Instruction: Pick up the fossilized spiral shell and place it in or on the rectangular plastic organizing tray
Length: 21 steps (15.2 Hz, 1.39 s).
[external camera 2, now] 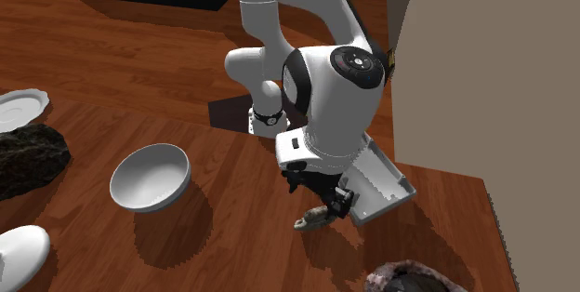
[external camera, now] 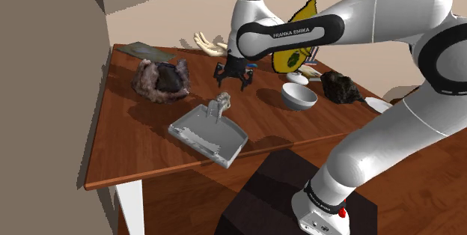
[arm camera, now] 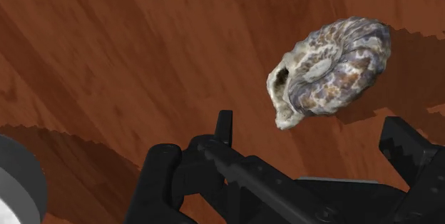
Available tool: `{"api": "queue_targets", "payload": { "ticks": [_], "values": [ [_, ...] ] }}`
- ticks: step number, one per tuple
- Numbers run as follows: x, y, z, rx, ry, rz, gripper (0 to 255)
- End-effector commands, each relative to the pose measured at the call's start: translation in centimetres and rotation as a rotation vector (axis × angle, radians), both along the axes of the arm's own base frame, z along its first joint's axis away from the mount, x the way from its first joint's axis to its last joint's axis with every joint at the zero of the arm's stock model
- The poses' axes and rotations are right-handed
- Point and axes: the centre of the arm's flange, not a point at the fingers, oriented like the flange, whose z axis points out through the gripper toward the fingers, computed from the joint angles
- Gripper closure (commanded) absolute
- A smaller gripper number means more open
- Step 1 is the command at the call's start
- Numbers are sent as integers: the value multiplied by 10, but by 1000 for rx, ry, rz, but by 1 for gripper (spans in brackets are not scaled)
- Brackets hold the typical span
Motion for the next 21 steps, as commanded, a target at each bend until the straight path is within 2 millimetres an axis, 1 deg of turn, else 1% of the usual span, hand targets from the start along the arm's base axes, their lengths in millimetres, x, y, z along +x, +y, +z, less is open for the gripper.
{"api": "queue_targets", "payload": {
  "ticks": [1,2,8,9,17,18,21],
  "values": [
    [16,-8,-22,-2,1,-107,0],
    [19,-9,-24,-3,2,-122,0],
    [20,-14,-56,-3,2,-122,0],
    [20,-15,-64,-3,2,-122,0],
    [20,-15,-64,-3,2,-122,0],
    [20,-15,-64,-3,2,-122,255],
    [20,-15,-64,-3,2,-122,255]
  ]
}}
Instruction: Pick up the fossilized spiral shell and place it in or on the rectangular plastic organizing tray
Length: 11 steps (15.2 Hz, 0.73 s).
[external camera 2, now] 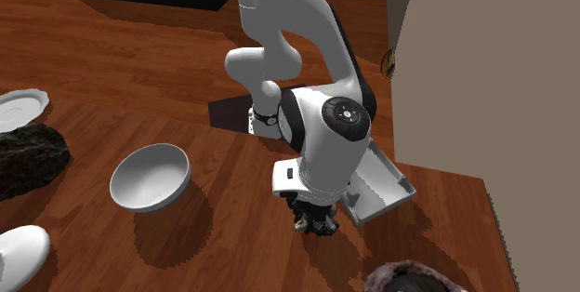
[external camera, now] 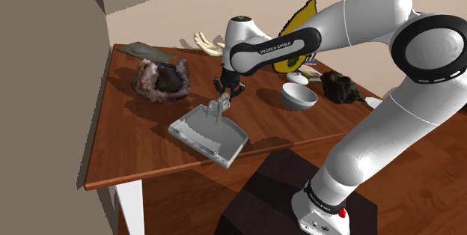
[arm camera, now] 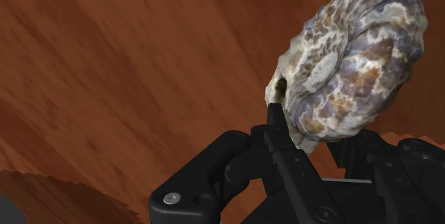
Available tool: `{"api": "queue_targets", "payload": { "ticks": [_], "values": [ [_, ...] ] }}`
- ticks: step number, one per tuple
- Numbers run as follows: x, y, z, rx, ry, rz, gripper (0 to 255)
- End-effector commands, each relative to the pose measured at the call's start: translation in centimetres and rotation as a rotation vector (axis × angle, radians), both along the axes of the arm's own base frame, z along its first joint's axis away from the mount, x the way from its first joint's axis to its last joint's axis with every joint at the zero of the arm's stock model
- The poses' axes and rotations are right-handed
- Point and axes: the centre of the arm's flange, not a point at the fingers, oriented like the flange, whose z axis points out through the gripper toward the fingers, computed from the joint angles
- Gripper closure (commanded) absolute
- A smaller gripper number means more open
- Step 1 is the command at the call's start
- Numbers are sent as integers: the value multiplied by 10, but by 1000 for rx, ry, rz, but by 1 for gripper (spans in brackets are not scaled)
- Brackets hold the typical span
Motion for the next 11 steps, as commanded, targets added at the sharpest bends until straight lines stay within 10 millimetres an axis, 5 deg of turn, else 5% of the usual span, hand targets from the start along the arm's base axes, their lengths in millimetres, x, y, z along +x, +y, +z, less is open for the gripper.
{"api": "queue_targets", "payload": {
  "ticks": [1,6,11],
  "values": [
    [0,0,-1,0,1,1,255],
    [0,0,-1,0,1,1,255],
    [0,0,26,0,1,1,255]
  ]
}}
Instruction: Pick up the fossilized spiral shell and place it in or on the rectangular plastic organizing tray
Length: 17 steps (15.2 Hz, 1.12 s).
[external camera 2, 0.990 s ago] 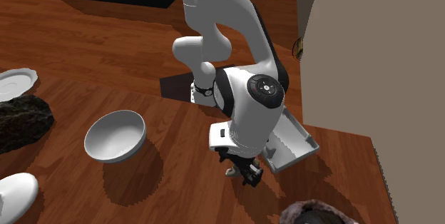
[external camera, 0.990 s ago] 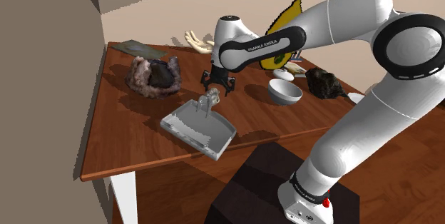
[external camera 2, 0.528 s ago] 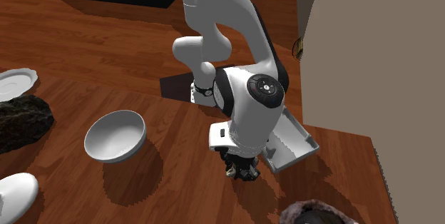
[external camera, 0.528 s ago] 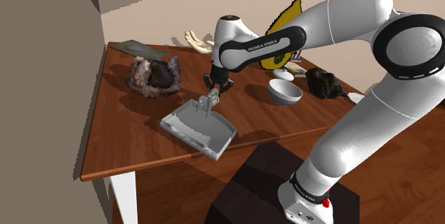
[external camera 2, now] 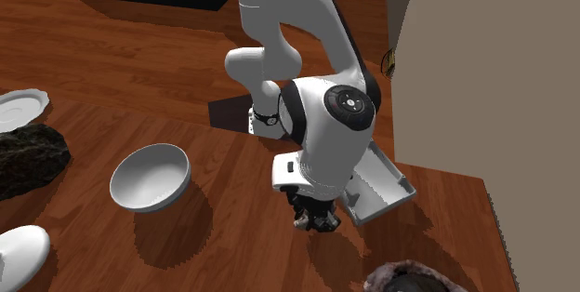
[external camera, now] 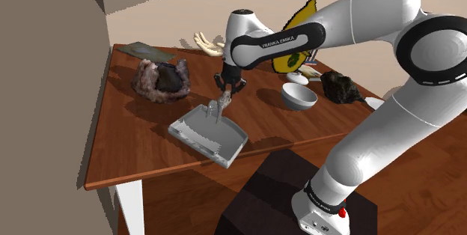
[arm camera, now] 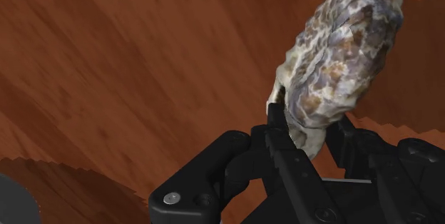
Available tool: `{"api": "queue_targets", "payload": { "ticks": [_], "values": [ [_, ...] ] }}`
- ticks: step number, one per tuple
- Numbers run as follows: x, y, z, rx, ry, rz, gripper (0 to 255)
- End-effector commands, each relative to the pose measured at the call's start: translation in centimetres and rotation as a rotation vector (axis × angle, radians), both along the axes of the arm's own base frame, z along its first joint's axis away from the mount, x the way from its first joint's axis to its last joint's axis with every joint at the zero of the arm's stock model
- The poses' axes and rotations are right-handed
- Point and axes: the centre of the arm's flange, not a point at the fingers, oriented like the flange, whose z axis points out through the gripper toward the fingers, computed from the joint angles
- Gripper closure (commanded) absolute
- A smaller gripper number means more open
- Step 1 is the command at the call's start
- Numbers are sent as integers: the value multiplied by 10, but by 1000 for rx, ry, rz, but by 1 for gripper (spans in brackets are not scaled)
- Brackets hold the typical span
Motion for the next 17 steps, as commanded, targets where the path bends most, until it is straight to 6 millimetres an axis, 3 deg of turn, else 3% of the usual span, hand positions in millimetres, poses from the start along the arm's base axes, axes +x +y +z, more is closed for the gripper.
{"api": "queue_targets", "payload": {
  "ticks": [1,17],
  "values": [
    [0,-1,10,0,0,0,255],
    [0,-1,95,0,0,0,255]
  ]
}}
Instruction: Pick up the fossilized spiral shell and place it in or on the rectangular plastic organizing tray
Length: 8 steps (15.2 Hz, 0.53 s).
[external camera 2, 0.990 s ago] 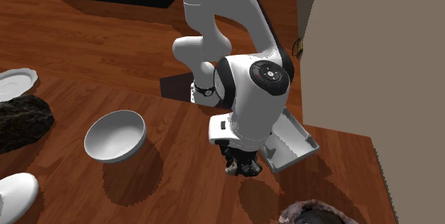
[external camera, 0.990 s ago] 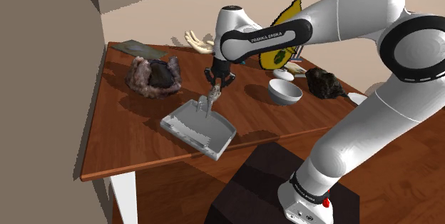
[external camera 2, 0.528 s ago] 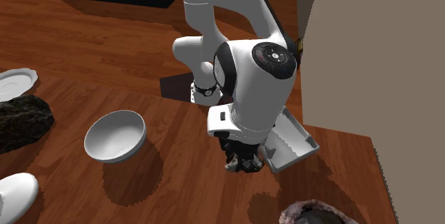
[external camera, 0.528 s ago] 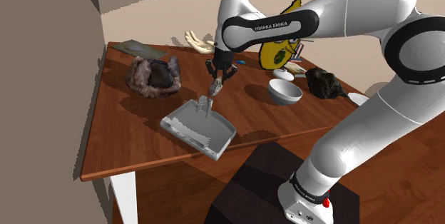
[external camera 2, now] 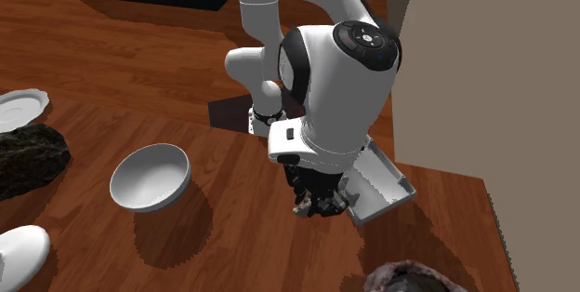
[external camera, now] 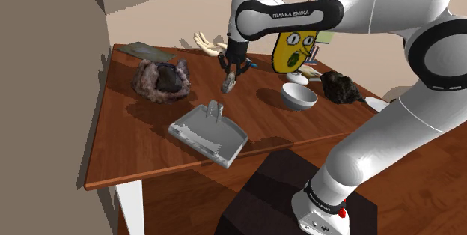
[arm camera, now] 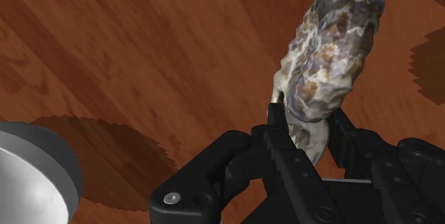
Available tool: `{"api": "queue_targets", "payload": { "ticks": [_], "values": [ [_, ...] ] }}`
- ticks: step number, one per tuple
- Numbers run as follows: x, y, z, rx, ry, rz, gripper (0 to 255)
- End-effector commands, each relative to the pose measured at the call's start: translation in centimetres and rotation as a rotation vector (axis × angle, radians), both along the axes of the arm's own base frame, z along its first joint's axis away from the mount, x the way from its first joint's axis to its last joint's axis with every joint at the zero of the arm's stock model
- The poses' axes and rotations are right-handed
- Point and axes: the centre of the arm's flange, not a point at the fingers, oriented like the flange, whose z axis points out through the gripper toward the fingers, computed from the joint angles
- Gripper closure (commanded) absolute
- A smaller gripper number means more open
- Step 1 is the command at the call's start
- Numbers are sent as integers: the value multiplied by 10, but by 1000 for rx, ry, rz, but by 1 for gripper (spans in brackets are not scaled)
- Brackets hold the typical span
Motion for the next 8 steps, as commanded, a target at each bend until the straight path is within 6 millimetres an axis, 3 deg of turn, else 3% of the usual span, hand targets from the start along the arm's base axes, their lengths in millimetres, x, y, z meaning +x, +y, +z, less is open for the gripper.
{"api": "queue_targets", "payload": {
  "ticks": [1,8],
  "values": [
    [0,0,11,0,0,0,255],
    [0,0,48,0,0,0,255]
  ]
}}
